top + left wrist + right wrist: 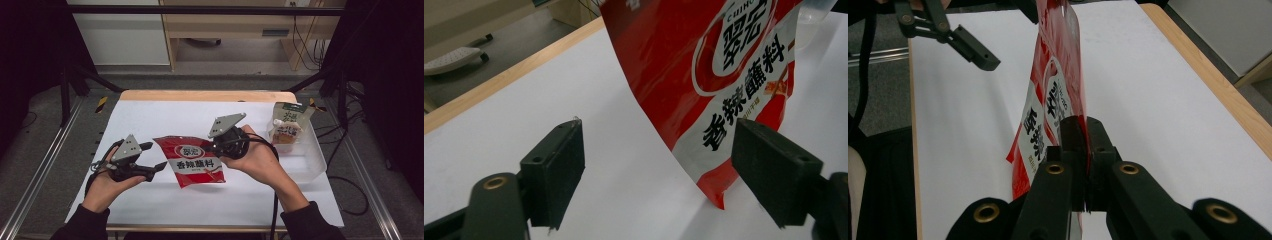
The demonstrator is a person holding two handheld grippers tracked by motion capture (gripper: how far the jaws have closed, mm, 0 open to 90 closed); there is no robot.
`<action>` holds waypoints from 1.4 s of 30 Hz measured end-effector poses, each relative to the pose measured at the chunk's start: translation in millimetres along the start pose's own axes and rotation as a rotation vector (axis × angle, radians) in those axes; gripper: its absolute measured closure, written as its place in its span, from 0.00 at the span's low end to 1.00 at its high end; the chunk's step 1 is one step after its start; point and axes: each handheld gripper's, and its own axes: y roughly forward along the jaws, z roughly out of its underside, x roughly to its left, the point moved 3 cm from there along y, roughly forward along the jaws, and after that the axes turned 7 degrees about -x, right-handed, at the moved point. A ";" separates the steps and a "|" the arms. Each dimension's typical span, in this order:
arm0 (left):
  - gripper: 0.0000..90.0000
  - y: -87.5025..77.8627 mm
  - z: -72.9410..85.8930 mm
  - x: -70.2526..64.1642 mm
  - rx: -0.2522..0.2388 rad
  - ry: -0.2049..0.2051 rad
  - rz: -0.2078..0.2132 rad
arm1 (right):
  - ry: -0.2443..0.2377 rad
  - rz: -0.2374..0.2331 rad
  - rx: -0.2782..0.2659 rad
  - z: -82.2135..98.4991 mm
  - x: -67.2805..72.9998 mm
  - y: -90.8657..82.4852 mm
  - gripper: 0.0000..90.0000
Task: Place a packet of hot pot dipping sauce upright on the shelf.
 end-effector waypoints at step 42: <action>1.00 13.6 -66.6 -2.8 0.054 0.069 0.204 | -0.061 0.014 0.084 4.7 -7.8 -18.7 0.96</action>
